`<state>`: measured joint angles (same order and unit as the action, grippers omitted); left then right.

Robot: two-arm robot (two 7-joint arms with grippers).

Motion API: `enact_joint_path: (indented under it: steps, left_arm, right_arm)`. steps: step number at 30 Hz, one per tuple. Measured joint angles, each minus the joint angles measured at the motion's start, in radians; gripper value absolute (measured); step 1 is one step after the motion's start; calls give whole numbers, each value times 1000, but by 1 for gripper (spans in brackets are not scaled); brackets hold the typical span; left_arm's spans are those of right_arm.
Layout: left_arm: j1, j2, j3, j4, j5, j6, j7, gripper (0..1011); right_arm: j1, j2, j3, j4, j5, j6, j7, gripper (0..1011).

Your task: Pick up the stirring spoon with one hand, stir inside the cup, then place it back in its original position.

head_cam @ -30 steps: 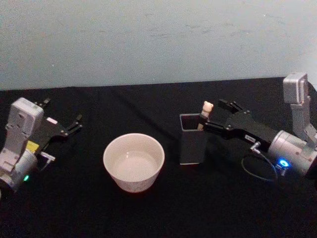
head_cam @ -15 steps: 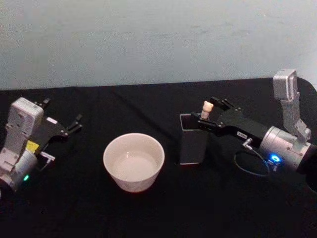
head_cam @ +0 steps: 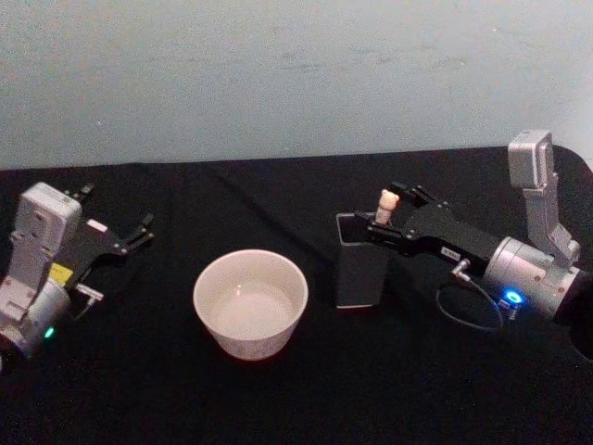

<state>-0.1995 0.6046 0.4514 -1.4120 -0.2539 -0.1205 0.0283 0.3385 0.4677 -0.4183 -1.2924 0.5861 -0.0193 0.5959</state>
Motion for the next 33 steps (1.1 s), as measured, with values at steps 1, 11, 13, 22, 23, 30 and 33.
enact_joint_path:
  steps: [1, 11, 13, 22, 23, 30, 33]
  left_arm:
    - [0, 0, 0, 0, 0, 0, 0, 1001]
    - [0, 0, 0, 0, 0, 0, 0, 1001]
    - [0, 0, 0, 0, 0, 0, 0, 1001]
    - [0, 0, 0, 0, 0, 0, 0, 1001]
    - [0, 0, 0, 0, 0, 0, 0, 1001]
    - [0, 0, 0, 0, 0, 0, 0, 1001]
    - [0, 0, 0, 0, 0, 0, 0, 1001]
  right_arm:
    - [0, 0, 0, 0, 0, 0, 0, 985]
    - [0, -1, 1, 0, 2, 2, 0, 743]
    - [1, -1, 1, 0, 3, 3, 0, 704]
    - [1, -1, 2, 1, 3, 3, 0, 399]
    - [1, -1, 2, 1, 4, 4, 0, 360]
    - [1, -1, 2, 1, 4, 4, 0, 214]
    - [1, -1, 2, 1, 4, 4, 0, 214]
